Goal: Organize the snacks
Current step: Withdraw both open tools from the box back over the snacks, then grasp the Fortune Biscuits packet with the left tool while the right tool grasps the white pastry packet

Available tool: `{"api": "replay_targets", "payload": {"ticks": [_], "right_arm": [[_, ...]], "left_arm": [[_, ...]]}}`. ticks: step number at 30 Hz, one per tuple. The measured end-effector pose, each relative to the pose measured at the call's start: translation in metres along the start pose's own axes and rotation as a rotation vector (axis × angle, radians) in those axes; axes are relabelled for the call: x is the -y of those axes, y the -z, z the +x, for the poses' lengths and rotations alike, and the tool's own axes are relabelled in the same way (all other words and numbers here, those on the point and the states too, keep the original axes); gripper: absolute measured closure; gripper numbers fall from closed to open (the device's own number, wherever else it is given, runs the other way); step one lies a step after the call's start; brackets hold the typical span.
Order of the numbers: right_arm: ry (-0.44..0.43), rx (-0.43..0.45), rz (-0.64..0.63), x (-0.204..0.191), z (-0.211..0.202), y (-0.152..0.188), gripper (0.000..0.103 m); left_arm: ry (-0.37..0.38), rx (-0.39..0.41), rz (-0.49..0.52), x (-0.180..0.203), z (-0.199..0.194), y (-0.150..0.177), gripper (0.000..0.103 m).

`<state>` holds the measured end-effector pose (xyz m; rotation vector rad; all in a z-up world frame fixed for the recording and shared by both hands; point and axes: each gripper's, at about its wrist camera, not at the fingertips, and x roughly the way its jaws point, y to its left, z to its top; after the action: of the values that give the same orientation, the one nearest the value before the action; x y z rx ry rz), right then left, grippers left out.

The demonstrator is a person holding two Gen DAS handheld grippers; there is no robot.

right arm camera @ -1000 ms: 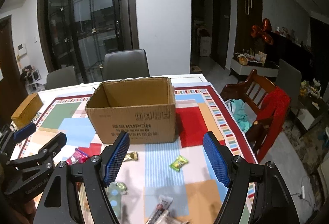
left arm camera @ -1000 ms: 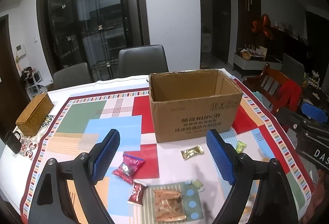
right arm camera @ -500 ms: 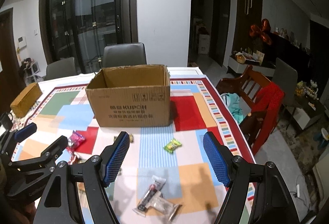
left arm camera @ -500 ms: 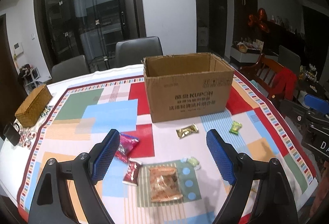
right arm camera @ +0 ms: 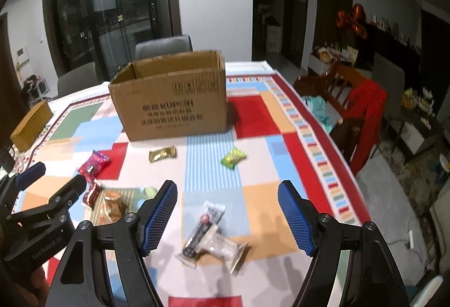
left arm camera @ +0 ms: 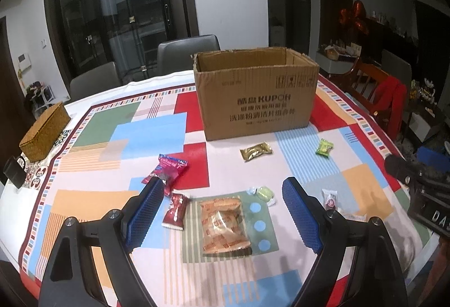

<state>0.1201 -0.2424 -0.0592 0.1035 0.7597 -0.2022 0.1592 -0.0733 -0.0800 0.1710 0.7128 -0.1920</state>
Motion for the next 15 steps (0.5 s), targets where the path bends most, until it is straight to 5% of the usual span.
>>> {"api": "replay_targets", "payload": {"ticks": [15], "right_arm": [[0.073,-0.097,0.075,0.001,0.032,0.042,0.028]], "left_arm": [[-0.036,-0.082,-0.015,-0.009,0.035,0.029,0.017]]}}
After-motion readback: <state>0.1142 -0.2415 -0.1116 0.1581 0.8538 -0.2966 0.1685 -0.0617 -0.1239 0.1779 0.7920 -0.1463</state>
